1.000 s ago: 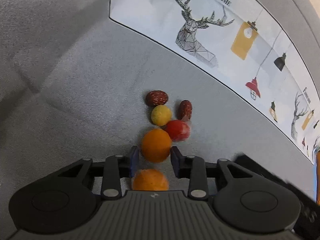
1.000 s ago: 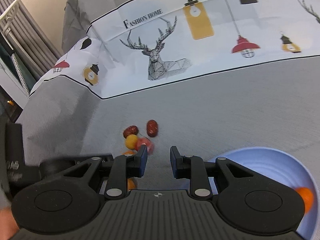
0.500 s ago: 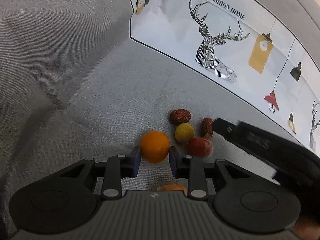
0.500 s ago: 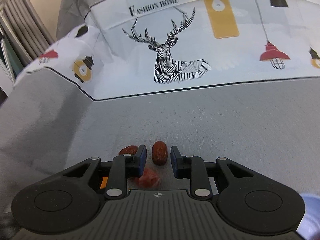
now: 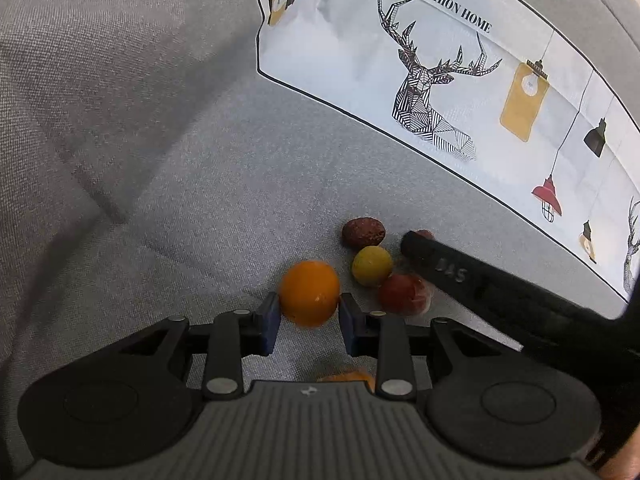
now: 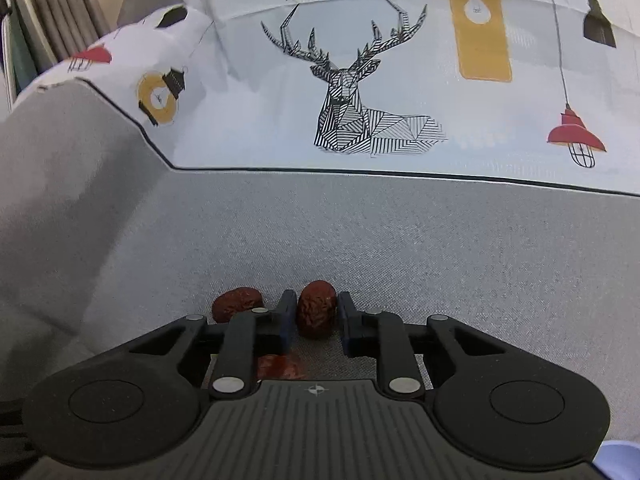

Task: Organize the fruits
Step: 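Grasp the mandarin with the left gripper while the right gripper grasps a red date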

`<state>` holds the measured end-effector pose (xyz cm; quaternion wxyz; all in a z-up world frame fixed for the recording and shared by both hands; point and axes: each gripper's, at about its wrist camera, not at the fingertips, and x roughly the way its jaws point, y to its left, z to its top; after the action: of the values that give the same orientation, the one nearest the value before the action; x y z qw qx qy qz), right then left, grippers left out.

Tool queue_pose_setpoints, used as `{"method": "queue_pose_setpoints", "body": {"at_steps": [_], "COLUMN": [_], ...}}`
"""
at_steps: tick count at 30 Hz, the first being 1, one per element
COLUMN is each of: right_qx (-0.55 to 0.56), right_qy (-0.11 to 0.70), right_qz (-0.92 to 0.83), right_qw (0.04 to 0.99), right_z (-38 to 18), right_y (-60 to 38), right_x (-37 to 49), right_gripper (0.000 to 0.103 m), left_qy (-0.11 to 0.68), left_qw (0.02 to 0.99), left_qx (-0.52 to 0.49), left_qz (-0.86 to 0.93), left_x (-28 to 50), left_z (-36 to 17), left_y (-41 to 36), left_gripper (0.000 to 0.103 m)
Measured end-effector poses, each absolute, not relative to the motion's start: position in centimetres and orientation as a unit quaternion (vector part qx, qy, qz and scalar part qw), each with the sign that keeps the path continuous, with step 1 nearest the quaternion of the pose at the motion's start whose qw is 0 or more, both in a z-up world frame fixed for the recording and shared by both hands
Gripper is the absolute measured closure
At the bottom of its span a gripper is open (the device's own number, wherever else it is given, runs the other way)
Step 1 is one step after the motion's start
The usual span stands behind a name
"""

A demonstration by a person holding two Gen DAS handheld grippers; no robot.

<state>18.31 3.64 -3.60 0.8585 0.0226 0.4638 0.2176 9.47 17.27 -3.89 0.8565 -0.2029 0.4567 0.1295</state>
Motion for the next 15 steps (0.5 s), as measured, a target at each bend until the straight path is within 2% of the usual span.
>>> {"method": "queue_pose_setpoints", "body": {"at_steps": [8, 15], "right_qx": [0.036, 0.044], "right_qy": [0.419, 0.388], "right_qz": [0.21, 0.209], "right_qw": [0.882, 0.897], "right_z": [0.5, 8.1], "right_y": [0.2, -4.2], "right_x": [17.2, 12.4], "right_gripper": [0.08, 0.08], "left_qy": [0.453, 0.441], "left_qw": [0.861, 0.874], "left_qx": [-0.196, -0.183], "left_qz": [0.123, 0.093], "left_x": [8.6, 7.2], "left_z": [-2.6, 0.4], "left_y": [17.1, 16.4], "left_gripper": [0.069, 0.069]}}
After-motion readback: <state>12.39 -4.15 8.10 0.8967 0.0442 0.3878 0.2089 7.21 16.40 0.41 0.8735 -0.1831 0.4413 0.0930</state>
